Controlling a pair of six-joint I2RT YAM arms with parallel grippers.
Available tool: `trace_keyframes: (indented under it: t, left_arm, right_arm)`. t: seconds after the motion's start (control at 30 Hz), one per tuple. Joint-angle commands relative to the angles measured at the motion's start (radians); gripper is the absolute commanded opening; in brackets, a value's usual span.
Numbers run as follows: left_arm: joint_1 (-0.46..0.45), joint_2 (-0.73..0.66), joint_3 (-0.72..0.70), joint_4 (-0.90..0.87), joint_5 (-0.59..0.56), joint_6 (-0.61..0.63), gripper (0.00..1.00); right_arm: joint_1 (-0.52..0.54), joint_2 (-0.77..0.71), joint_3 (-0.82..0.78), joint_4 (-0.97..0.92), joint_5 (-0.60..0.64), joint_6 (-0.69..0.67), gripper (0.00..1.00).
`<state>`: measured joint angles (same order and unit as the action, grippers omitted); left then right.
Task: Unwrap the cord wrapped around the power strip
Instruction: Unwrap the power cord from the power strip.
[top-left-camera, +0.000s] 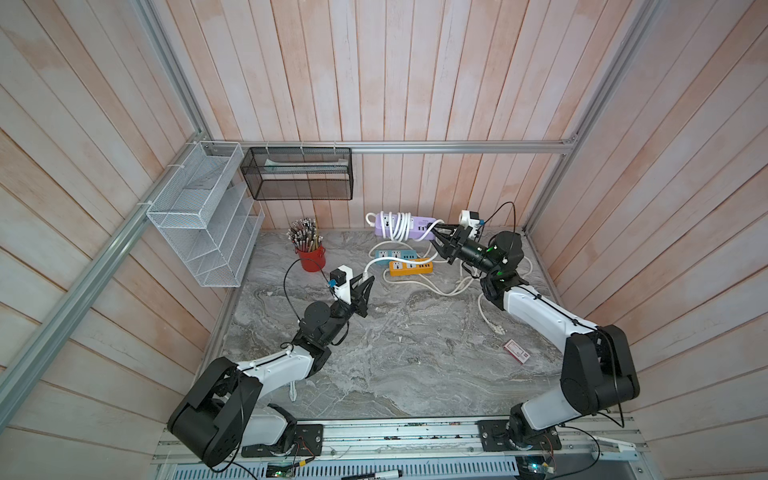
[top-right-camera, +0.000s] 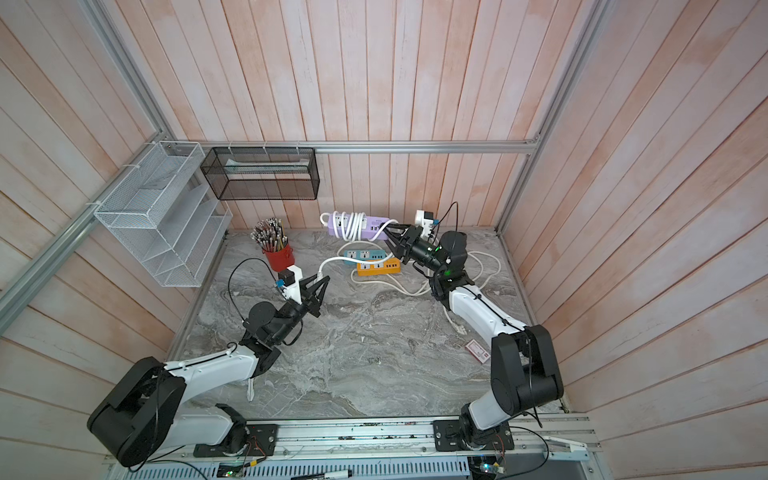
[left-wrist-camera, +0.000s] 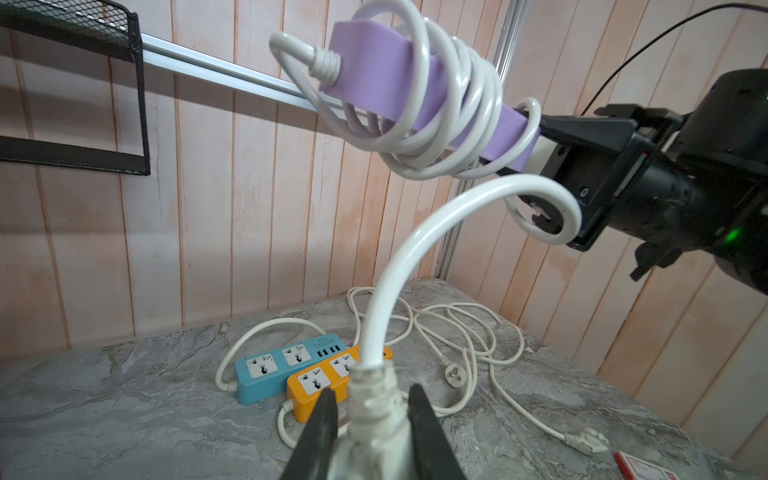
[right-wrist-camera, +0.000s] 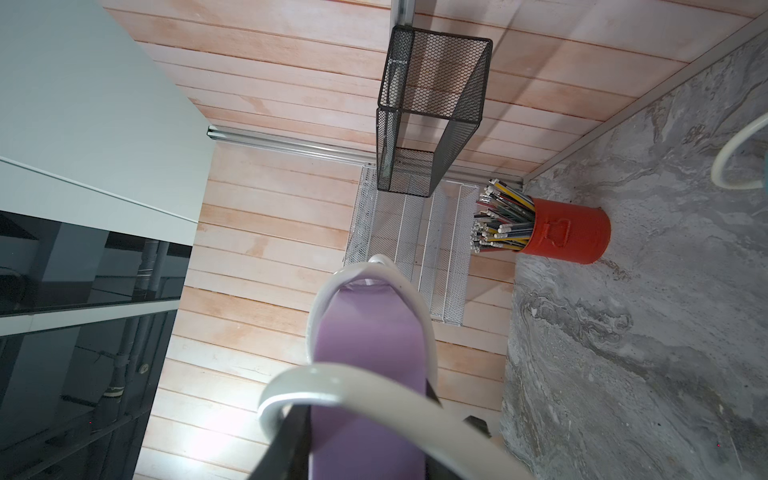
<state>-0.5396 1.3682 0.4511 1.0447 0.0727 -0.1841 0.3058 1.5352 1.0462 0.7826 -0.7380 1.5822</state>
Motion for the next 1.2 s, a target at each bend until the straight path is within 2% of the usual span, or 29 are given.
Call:
trace_keyframes:
  t: [0.0, 0.37, 0.87, 1.17]
  left_arm:
    - [0.009, 0.059, -0.013, 0.065, -0.067, 0.013, 0.20]
    - [0.050, 0.217, 0.077, 0.155, -0.057, -0.038, 0.20]
    - [0.137, 0.321, 0.297, 0.130, 0.042, 0.002, 0.20]
    - [0.184, 0.337, 0.390, 0.099, 0.097, 0.022, 0.20]
  right_arm:
    - [-0.006, -0.051, 0.018, 0.089, -0.018, 0.031, 0.23]
    - [-0.001, -0.119, 0.030, 0.067, -0.064, 0.059, 0.23]
    - [0.014, -0.231, -0.076, 0.011, -0.180, 0.087, 0.23]
    - [0.027, -0.263, -0.124, -0.042, -0.233, 0.068, 0.23]
